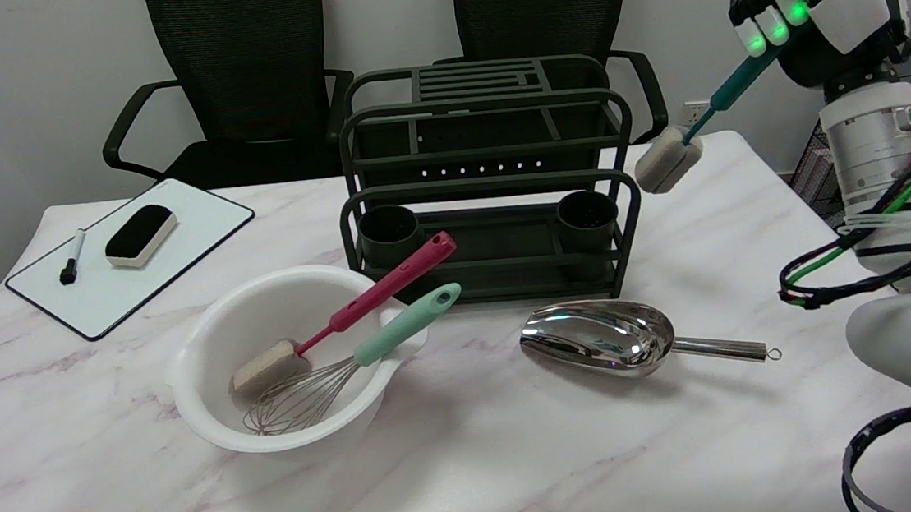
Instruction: Pick up the blue sponge bottle brush.
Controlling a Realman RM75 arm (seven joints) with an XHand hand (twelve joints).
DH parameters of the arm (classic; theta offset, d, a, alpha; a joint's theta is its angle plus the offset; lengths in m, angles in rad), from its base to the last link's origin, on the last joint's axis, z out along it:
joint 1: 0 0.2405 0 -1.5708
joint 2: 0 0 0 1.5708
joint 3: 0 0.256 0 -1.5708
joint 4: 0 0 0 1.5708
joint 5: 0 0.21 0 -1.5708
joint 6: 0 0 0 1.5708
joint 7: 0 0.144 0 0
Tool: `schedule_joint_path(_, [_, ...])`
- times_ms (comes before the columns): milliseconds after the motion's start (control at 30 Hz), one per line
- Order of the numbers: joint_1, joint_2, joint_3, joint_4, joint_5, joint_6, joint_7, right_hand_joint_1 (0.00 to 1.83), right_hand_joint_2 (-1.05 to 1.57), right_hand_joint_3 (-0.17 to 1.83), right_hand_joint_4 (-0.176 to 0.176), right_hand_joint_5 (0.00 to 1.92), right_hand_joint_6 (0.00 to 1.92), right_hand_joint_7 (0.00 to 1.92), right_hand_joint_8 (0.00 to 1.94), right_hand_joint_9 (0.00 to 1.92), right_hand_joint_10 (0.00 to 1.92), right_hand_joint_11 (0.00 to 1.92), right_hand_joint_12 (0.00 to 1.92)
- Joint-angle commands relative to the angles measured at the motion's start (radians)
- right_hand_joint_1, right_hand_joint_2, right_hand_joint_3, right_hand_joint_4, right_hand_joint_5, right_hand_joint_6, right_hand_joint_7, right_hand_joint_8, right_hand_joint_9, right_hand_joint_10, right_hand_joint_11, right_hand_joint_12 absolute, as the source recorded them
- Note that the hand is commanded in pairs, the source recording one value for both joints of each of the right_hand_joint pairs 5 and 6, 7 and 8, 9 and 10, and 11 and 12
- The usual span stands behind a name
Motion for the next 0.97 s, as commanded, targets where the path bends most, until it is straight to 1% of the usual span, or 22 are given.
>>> schedule_joint_path(33, [-0.175, -0.069, 0.092, 0.077, 0.002, 0.078, -0.142, 1.00, 1.33, 0.76, 0.000, 1.92, 1.92, 1.92, 1.92, 1.92, 1.92, 1.73, 1.73])
schedule_joint_path(300, [-0.189, -0.078, 0.091, 0.093, -0.003, 0.079, -0.143, 1.01, 1.33, 0.76, 0.000, 1.92, 1.92, 1.92, 1.92, 1.92, 1.92, 1.72, 1.72])
schedule_joint_path(467, [-0.212, -0.088, 0.042, 0.113, -0.006, 0.093, -0.143, 1.01, 1.32, 0.76, 0.000, 1.92, 1.92, 1.92, 1.92, 1.92, 1.92, 1.72, 1.72])
schedule_joint_path(567, [-0.242, -0.105, 0.003, 0.143, -0.003, 0.125, -0.148, 1.00, 1.33, 0.75, 0.000, 1.92, 1.92, 1.92, 1.92, 1.92, 1.92, 1.72, 1.72])
schedule_joint_path(733, [-0.318, -0.141, 0.007, 0.217, 0.001, 0.156, -0.231, 0.99, 1.36, 0.75, 0.000, 1.92, 1.92, 1.92, 1.92, 1.92, 1.92, 1.72, 1.72])
schedule_joint_path(800, [-0.332, -0.151, 0.002, 0.225, -0.006, 0.175, -0.239, 0.99, 1.36, 0.75, 0.000, 1.92, 1.92, 1.92, 1.92, 1.92, 1.92, 1.72, 1.72])
schedule_joint_path(967, [-0.339, -0.147, -0.086, 0.224, 0.000, 0.264, -0.235, 0.97, 1.42, 0.76, 0.000, 1.92, 1.92, 1.92, 1.92, 1.92, 1.92, 1.72, 1.72])
